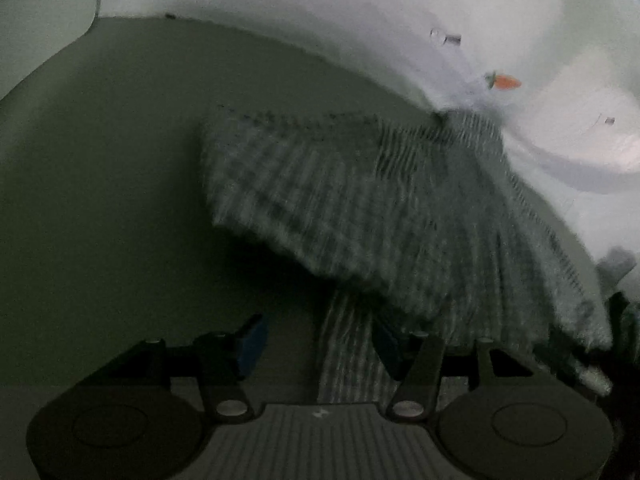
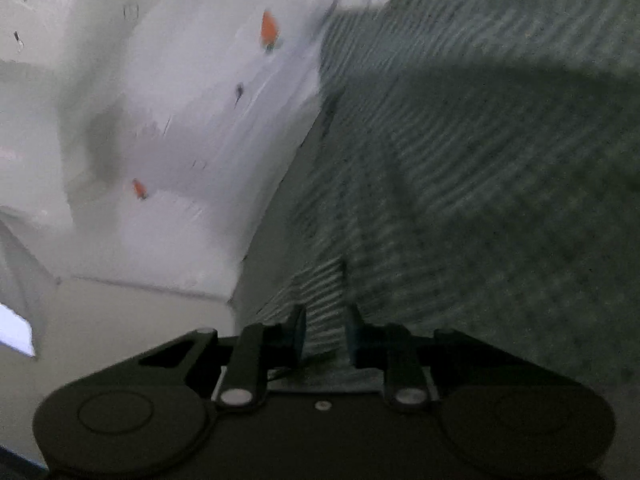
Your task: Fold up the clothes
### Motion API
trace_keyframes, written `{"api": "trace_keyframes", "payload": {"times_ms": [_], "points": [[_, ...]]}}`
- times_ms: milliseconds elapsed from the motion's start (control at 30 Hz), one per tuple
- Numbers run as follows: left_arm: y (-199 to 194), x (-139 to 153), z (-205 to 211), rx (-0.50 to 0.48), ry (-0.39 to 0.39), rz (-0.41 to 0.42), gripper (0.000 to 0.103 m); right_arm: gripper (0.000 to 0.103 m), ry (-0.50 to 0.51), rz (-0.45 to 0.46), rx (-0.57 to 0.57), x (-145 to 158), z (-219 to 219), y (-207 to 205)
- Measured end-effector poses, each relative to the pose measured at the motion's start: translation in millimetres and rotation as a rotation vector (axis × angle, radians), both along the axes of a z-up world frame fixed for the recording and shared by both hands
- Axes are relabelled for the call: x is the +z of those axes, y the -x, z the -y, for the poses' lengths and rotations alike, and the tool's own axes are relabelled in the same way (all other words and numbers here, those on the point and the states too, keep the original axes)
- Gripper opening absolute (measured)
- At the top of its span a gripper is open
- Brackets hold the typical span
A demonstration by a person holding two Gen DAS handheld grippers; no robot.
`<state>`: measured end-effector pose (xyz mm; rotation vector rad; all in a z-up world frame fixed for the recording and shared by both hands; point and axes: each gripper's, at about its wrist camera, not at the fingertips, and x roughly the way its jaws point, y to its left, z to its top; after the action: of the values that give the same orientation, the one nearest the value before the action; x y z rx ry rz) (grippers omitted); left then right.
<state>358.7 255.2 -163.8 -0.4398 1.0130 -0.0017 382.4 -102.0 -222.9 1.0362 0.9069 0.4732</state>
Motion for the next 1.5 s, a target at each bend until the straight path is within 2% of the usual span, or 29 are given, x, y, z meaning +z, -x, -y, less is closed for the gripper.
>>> {"api": "trace_keyframes", "payload": {"times_ms": [233, 367, 400, 467, 567, 633, 700, 800, 967, 1133, 1267, 1500], "points": [[11.1, -20.9, 8.2, 0.008, -0.033, -0.081, 0.060, 0.042, 0.200, 0.017, 0.139, 2.9, -65.0, -50.8], [8.6, -25.0, 15.1, 0.001, -0.051, -0.070, 0.062, 0.046, 0.391, 0.029, 0.161, 2.6, -89.5, -68.9], [7.9, -26.0, 16.0, 0.004, -0.049, -0.068, 0.065, 0.046, 0.418, 0.031, 0.167, 1.6, -93.6, -71.6], [6.9, -27.3, 16.0, 0.010, -0.032, -0.064, 0.072, 0.048, 0.444, 0.039, 0.170, 0.1, -98.3, -73.7], [5.3, -28.2, 16.2, 0.016, -0.010, -0.064, 0.080, 0.062, 0.432, 0.062, 0.180, 2.1, -108.8, -72.7], [4.5, -28.6, 18.1, 0.019, -0.003, -0.066, 0.087, 0.053, 0.399, 0.055, 0.199, 0.1, -111.5, -74.8], [3.9, -28.5, 20.2, 0.015, -0.004, -0.071, 0.091, 0.021, 0.364, 0.040, 0.221, -3.7, -108.4, -78.6], [0.1, -29.9, 26.2, 0.016, -0.009, -0.080, 0.097, 0.004, 0.331, 0.043, 0.233, -1.7, -109.2, -78.6], [-1.5, -29.8, 33.7, 0.044, -0.035, -0.084, 0.099, 0.001, 0.233, 0.101, 0.178, 15.0, -88.6, -67.9], [-1.3, -29.6, 45.2, 0.051, -0.101, -0.091, 0.099, 0.001, 0.250, 0.176, 0.129, 38.2, -65.3, -53.4], [0.0, -29.2, 52.6, 0.076, -0.135, -0.109, 0.098, 0.001, 0.226, 0.167, 0.069, 41.3, -37.9, -50.9], [7.8, -25.6, 67.5, 0.169, -0.139, -0.143, 0.098, 0.001, 0.248, 0.151, 0.009, 49.3, 20.3, -45.6]]}}
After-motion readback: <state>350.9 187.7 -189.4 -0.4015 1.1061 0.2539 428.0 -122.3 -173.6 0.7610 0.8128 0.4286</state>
